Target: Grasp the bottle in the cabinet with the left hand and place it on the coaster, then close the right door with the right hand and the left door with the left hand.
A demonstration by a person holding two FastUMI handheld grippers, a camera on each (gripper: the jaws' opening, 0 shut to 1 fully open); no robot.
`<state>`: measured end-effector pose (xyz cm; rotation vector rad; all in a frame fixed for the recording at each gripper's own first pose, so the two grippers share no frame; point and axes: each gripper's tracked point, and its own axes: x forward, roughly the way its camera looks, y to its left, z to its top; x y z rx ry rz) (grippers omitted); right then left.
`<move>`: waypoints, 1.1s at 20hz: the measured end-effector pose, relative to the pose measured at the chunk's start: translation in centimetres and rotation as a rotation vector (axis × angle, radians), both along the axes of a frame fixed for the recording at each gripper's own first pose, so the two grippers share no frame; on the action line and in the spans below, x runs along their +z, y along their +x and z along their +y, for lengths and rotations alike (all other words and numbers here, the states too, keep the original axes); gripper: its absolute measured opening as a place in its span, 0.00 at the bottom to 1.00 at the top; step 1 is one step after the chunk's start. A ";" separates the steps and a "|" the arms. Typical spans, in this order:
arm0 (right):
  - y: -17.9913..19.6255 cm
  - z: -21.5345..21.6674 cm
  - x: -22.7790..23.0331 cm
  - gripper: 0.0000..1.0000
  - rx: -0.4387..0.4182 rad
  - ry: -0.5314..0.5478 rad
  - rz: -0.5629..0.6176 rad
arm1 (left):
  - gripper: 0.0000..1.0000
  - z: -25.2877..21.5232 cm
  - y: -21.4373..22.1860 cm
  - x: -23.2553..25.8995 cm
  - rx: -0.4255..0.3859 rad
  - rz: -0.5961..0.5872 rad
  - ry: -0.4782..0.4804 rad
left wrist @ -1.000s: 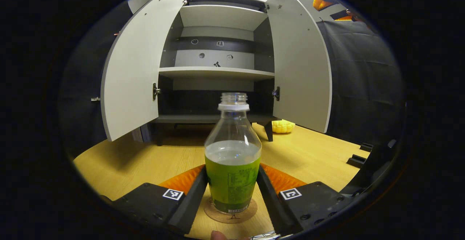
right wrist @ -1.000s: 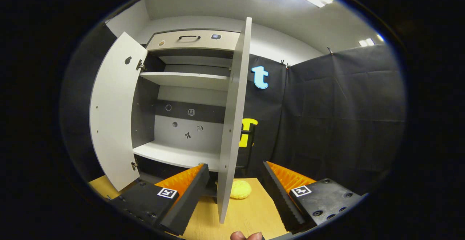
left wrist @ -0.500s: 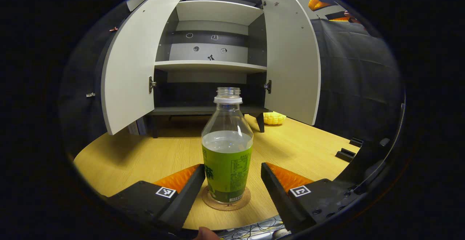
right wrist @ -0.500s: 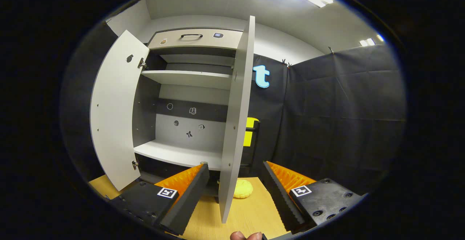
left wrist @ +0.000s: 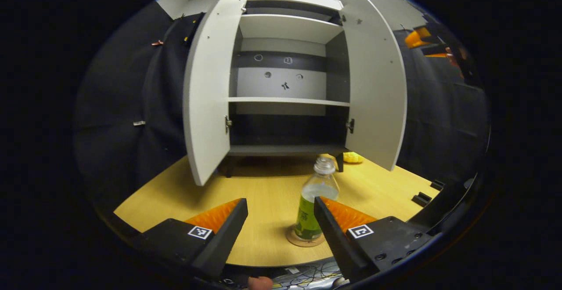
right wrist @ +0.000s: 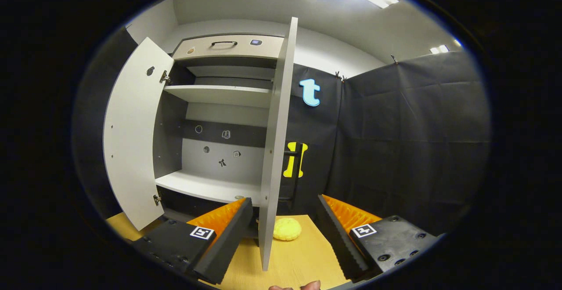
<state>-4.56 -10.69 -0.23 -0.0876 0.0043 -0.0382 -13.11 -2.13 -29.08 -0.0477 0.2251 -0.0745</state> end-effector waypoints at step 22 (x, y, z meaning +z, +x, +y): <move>9.7 -7.1 -0.6 0.89 -0.056 0.181 0.050 | 0.95 11.1 3.0 22.3 0.229 -0.132 0.041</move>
